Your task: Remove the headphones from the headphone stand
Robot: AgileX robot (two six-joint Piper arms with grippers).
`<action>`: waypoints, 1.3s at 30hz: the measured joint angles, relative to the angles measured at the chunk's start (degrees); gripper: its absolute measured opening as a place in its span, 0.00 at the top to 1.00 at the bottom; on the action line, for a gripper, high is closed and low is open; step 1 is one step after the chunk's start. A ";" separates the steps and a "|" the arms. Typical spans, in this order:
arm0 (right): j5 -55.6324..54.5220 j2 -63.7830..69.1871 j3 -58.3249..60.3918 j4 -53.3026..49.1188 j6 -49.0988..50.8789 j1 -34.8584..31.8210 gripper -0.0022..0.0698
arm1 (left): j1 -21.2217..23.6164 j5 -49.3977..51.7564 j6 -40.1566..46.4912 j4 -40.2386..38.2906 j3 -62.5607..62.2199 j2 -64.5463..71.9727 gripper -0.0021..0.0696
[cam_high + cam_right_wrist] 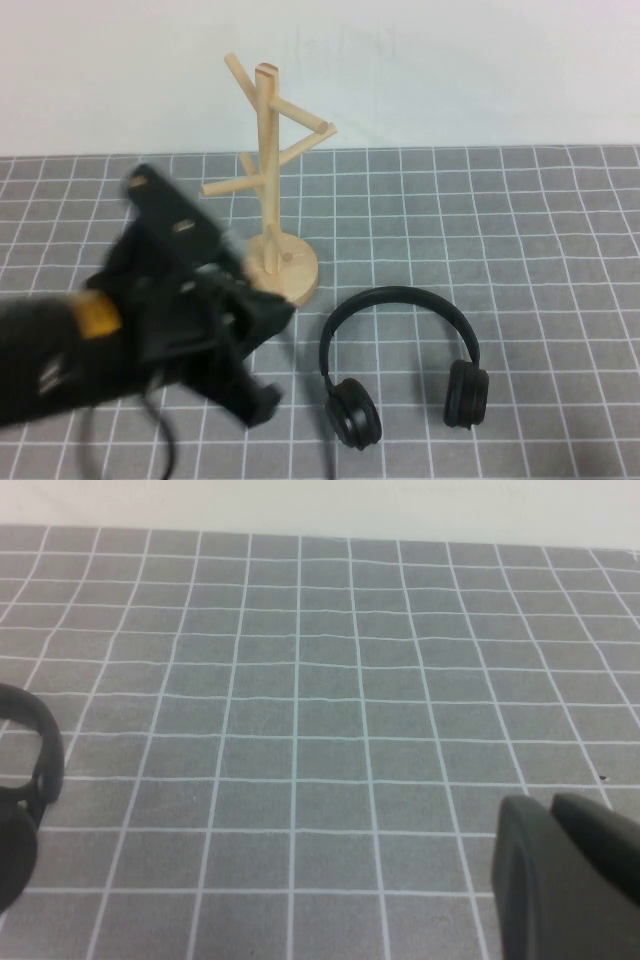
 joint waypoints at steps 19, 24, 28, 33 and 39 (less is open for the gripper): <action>0.00 0.00 0.00 0.00 0.00 0.00 0.98 | 0.00 0.18 0.53 1.84 11.20 -21.83 0.98; 0.00 0.00 0.00 0.00 0.00 0.00 0.98 | 0.00 1.15 -0.15 2.83 12.43 -22.33 0.97; 0.00 0.00 0.00 0.00 0.00 0.00 0.98 | 0.14 -8.10 -0.73 2.83 18.08 -26.43 0.98; 0.00 0.00 0.00 0.00 0.00 0.00 0.98 | 4.49 -25.59 -3.54 3.65 31.52 -37.27 0.98; 0.00 0.00 0.00 0.00 0.00 0.00 0.98 | 18.45 -34.10 -15.92 15.05 42.37 -48.73 0.98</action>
